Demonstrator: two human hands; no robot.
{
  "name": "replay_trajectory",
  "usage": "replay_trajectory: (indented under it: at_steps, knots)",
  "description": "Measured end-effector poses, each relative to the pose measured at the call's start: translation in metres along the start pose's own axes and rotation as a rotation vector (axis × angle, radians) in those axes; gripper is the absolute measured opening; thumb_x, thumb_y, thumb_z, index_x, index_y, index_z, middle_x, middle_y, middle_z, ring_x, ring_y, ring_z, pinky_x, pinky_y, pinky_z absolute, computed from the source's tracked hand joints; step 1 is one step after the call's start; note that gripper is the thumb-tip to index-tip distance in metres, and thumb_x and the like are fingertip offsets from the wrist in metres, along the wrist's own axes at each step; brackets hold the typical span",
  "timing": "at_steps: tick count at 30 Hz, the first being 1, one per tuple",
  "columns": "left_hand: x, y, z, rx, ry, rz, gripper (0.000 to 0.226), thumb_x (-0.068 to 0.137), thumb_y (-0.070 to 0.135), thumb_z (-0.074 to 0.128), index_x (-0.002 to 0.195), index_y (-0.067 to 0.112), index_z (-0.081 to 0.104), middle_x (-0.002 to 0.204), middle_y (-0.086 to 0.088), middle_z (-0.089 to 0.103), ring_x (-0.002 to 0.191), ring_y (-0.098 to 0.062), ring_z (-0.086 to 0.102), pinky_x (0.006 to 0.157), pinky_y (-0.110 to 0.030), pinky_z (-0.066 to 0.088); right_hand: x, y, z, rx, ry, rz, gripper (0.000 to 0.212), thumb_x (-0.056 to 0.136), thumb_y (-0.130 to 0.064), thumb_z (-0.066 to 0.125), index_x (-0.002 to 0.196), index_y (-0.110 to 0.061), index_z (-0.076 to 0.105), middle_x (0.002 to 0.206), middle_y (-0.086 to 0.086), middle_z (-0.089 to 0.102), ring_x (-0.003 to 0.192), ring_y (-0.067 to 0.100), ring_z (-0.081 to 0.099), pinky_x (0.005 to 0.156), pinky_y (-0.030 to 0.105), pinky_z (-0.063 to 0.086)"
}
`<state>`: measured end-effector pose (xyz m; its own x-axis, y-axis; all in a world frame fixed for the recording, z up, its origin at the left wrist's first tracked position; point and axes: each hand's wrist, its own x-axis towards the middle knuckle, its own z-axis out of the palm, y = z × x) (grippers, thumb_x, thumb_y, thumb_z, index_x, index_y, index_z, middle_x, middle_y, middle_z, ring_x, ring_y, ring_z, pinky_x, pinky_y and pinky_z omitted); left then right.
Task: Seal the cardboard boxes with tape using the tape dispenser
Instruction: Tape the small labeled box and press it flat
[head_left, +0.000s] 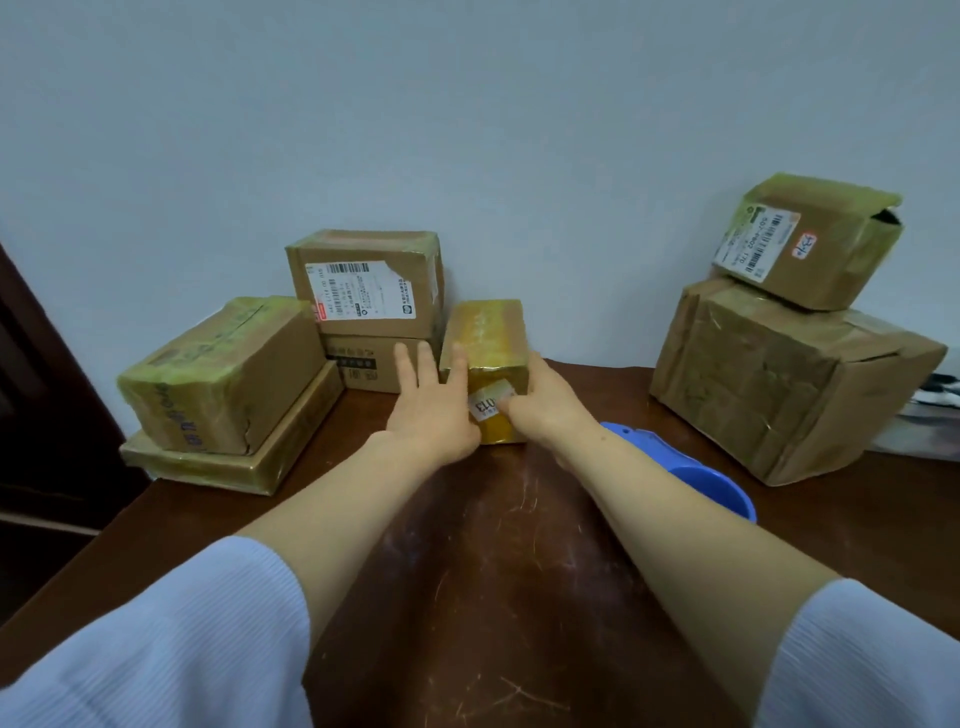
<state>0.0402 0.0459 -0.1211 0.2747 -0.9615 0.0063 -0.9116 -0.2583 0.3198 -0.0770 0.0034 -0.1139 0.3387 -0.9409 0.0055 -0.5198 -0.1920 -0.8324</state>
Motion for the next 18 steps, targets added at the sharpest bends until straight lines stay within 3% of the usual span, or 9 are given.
replay_trajectory:
  at_steps: [2, 4, 8, 13, 18]
  knots:
    - [0.007, 0.017, -0.006, 0.091, 0.066, -0.01, 0.087, 0.093, 0.032, 0.052, 0.152, 0.027, -0.012, 0.156, -0.016, -0.025, 0.139, -0.044, -0.028, 0.116, -0.051, -0.002, 0.003, -0.002, -0.016, -0.105, 0.0, -0.065, 0.058, 0.086, -0.014, 0.058, 0.139, -0.015, 0.034, 0.133, 0.009, 0.048, 0.122, 0.026, 0.048, 0.095, 0.034, 0.043]
    - [0.016, 0.039, -0.012, 0.105, 0.13, 0.049, 0.085, 0.092, 0.037, 0.052, 0.152, 0.032, -0.008, 0.157, -0.013, -0.023, 0.141, -0.043, -0.025, 0.116, -0.052, -0.006, 0.006, -0.001, -0.042, -0.209, 0.095, -0.116, 0.06, 0.086, -0.015, 0.059, 0.141, -0.012, 0.035, 0.141, 0.011, 0.042, 0.126, 0.026, 0.046, 0.101, 0.037, 0.04]
    - [0.032, 0.101, -0.023, 0.089, 0.17, 0.198, 0.082, 0.092, 0.031, 0.051, 0.152, 0.034, -0.005, 0.161, -0.008, -0.012, 0.145, -0.039, -0.014, 0.117, -0.052, -0.003, 0.007, 0.006, -0.112, -0.326, 0.396, -0.171, 0.052, 0.088, -0.015, 0.055, 0.139, -0.018, 0.044, 0.143, 0.005, 0.043, 0.127, 0.021, 0.046, 0.102, 0.034, 0.039]
    - [0.05, 0.185, -0.031, -0.028, 0.167, 0.345, 0.08, 0.089, 0.027, 0.051, 0.153, 0.033, 0.003, 0.161, -0.007, 0.002, 0.147, -0.036, 0.0, 0.117, -0.051, 0.002, 0.012, 0.022, -0.199, -0.409, 0.724, -0.179, 0.05, 0.086, -0.011, 0.056, 0.135, -0.017, 0.049, 0.141, 0.008, 0.039, 0.132, 0.024, 0.033, 0.106, 0.031, 0.03]
    - [0.067, 0.236, -0.032, -0.104, 0.143, 0.41, 0.074, 0.092, 0.035, 0.052, 0.152, 0.034, 0.009, 0.16, -0.007, 0.015, 0.146, -0.032, 0.01, 0.116, -0.051, 0.003, 0.032, 0.047, -0.255, -0.327, 0.848, -0.013, 0.071, 0.083, -0.024, 0.067, 0.145, -0.024, 0.033, 0.153, 0.017, 0.015, 0.142, 0.032, 0.014, 0.113, 0.041, 0.024]
